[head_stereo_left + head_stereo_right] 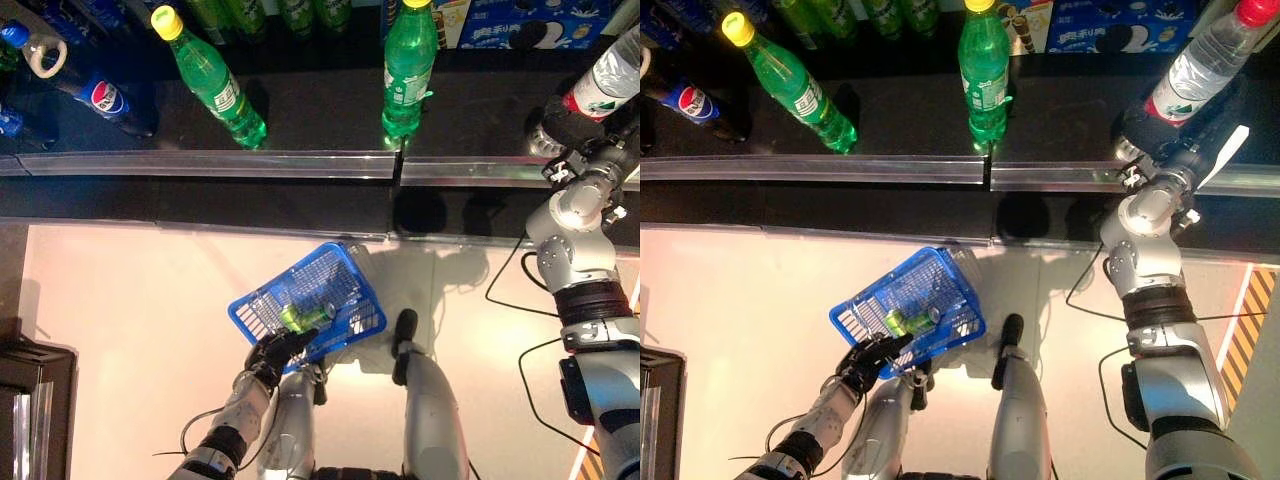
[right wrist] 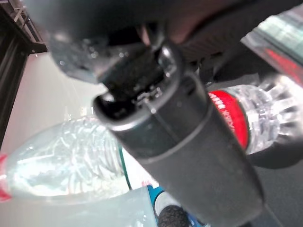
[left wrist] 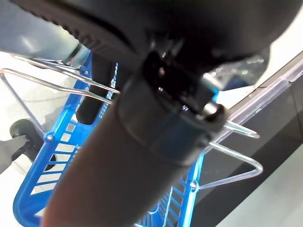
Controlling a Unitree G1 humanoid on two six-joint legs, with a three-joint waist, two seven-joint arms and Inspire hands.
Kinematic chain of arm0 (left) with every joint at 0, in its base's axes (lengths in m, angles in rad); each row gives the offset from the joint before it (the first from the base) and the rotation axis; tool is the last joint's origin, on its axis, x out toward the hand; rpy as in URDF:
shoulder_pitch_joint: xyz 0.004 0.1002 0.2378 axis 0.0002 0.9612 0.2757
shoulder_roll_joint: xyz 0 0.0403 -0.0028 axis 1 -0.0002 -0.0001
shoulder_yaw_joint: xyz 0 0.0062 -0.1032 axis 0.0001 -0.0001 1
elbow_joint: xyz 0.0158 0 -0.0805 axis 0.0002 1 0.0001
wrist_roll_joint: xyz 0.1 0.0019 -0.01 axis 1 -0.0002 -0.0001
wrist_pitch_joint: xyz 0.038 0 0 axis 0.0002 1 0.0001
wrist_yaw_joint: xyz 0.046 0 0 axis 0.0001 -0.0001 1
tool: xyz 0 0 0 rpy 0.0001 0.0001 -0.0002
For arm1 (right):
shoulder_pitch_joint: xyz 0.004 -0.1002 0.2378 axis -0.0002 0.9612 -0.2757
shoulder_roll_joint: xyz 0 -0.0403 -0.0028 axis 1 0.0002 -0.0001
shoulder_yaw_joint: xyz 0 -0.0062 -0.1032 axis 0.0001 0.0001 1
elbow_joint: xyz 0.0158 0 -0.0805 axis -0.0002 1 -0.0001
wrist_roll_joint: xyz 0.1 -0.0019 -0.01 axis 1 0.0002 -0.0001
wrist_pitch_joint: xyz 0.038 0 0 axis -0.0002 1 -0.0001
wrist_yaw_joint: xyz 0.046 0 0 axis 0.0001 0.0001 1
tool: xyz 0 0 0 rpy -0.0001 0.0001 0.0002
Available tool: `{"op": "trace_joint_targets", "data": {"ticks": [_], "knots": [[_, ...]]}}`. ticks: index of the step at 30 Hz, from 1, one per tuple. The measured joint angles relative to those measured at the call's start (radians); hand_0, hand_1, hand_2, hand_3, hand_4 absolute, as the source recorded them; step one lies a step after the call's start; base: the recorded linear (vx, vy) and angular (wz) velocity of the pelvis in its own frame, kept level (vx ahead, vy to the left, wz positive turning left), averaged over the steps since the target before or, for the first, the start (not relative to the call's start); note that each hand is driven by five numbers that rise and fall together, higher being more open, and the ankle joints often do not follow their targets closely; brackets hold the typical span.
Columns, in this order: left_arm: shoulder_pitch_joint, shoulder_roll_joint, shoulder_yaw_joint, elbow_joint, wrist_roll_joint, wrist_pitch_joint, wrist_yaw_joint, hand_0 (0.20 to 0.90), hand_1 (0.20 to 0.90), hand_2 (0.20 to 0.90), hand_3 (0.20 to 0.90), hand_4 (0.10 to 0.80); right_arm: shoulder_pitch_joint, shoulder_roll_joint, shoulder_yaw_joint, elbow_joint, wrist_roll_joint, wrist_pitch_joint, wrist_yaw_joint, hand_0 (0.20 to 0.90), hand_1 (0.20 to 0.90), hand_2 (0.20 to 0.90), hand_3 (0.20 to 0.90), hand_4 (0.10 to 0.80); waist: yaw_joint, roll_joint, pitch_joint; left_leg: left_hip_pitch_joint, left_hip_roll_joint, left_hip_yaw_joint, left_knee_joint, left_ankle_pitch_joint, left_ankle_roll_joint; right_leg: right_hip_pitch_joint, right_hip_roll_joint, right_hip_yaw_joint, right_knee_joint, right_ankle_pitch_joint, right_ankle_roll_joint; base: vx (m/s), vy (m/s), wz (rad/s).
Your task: Pick up the drink and place into the basket.
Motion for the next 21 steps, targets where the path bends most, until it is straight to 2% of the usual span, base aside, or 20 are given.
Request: {"op": "trace_joint_targets", "data": {"ticks": [1,2,3,21], "knots": [[-0.001,0.008,-0.01,-0.008,-0.008,0.0,-0.002,0.3,0.3,0.3,0.2,0.1,-0.017,-0.004,0.0,0.006,0.001,-0.002,0.0,0.564,0.564,0.564,0.507,0.407,0.001,0.001,0.0,-0.012,-0.001,-0.001,0.005,0.0,0.0,-0.01,-0.001,0.0,0.004,0.0,-0.001,0.009,0.002,0.04],[-0.001,0.01,-0.015,-0.011,-0.014,0.0,-0.004,0.3,0.3,0.3,0.2,0.1,-0.028,-0.005,0.0,0.015,0.002,-0.006,0.001,0.404,0.404,0.404,0.321,0.221,0.002,0.003,0.001,-0.014,-0.001,-0.002,0.006,0.0,0.0,-0.013,-0.002,0.0,0.005,0.002,-0.003,0.0,0.0,0.0],[-0.001,0.01,-0.016,-0.013,-0.019,0.0,-0.004,0.3,0.3,0.3,0.2,0.1,-0.03,-0.005,0.0,0.017,0.004,-0.009,0.001,0.3,0.3,0.3,0.2,0.1,0.003,0.004,0.002,-0.014,-0.001,-0.002,0.006,0.0,0.0,-0.013,-0.002,0.0,0.005,0.003,-0.005,0.0,0.0,0.0],[0.0,0.011,-0.017,-0.019,-0.053,0.005,-0.029,0.3,0.3,0.3,0.2,0.1,-0.073,-0.062,0.041,0.134,0.026,-0.017,0.038,0.3,0.3,0.3,0.2,0.1,0.027,0.017,0.002,-0.007,-0.012,-0.002,0.004,0.003,0.003,-0.013,-0.015,-0.001,0.023,0.003,-0.008,-0.015,0.024,0.01]]}}
